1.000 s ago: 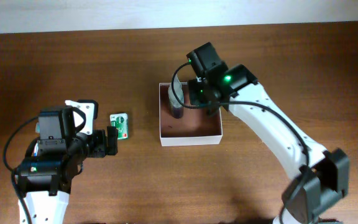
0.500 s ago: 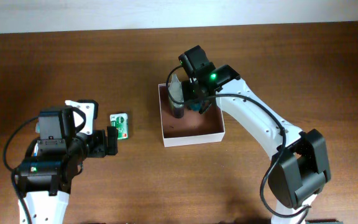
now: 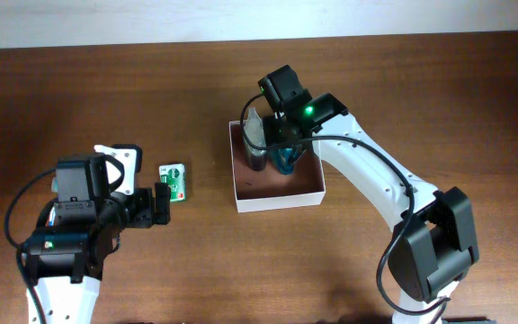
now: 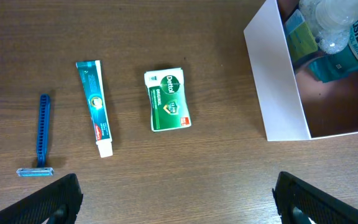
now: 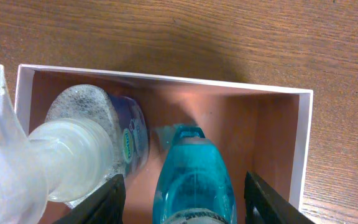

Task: Pack container
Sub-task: 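Carry the Listerine bottle with the right gripper into the box, then release the Listerine bottle and withdraw the right gripper to the right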

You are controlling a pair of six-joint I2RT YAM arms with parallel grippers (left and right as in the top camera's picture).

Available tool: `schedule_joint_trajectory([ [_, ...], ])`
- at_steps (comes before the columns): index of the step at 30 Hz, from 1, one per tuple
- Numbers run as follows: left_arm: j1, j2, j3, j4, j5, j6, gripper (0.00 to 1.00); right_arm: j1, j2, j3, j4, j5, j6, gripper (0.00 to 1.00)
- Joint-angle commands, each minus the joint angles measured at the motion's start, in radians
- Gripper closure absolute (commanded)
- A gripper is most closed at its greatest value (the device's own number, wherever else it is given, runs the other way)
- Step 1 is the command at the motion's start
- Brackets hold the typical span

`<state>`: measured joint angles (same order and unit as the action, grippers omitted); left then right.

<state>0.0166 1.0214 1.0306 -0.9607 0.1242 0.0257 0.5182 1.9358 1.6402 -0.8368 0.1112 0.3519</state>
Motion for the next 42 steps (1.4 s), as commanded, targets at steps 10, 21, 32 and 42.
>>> schedule_joint_trajectory([
  [10,0.003,0.002,0.021,0.002,0.011,-0.01,0.01,0.005,-0.234,0.023,-0.056,0.039,-0.007,0.45],
  [21,0.003,0.002,0.021,0.002,0.011,-0.01,0.01,0.004,-0.275,-0.042,-0.28,0.027,0.028,0.96],
  [32,0.003,0.002,0.021,0.002,0.011,-0.01,0.0,0.005,-0.248,-0.305,-0.075,0.024,0.03,0.96],
  [42,0.003,0.002,0.021,0.002,0.011,-0.01,0.01,0.005,-0.248,-0.412,0.082,0.001,-0.084,0.96],
])
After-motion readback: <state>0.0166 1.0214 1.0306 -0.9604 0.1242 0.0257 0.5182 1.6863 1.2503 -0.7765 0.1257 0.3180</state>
